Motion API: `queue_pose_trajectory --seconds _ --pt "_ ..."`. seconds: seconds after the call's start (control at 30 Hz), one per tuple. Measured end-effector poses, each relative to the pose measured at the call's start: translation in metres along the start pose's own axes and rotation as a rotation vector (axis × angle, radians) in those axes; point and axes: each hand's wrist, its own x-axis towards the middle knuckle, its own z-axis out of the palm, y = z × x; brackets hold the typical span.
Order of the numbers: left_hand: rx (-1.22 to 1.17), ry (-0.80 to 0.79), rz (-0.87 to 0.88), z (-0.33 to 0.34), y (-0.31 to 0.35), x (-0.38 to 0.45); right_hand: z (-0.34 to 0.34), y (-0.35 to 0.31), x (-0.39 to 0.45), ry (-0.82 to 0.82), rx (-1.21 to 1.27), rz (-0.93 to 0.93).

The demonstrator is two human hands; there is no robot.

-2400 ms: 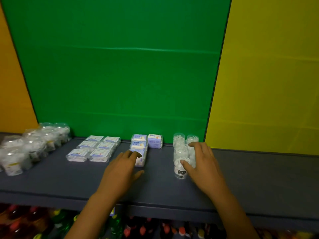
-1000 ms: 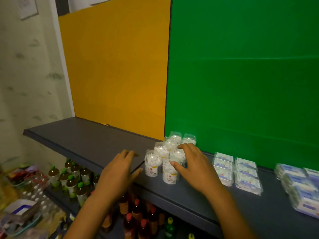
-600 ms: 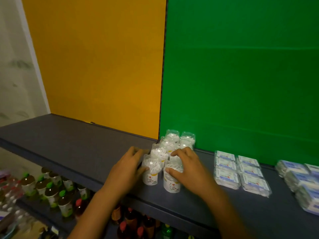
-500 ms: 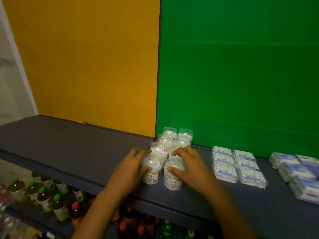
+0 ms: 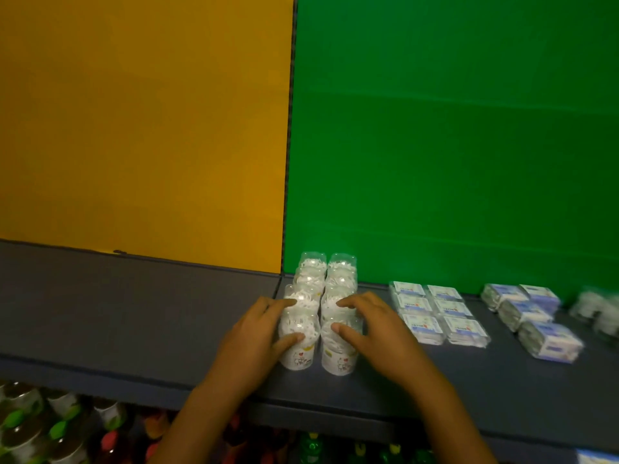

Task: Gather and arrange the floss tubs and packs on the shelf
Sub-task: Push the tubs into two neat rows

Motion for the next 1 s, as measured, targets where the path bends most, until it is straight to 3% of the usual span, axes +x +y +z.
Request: queue_pose_trajectory --seconds 0.23,0.53,1.0 --pt "-0.010 0.088 0.014 -0.010 -0.010 0.037 -0.002 0.011 0.029 0.084 -0.045 0.000" --pt "-0.061 -0.069 0.016 0.010 -0.019 0.081 0.001 0.029 0.060 -0.067 -0.020 0.035" --pt "-0.161 -0.088 0.021 0.010 -0.028 0.096 -0.010 0.044 0.075 -0.098 0.003 0.003"
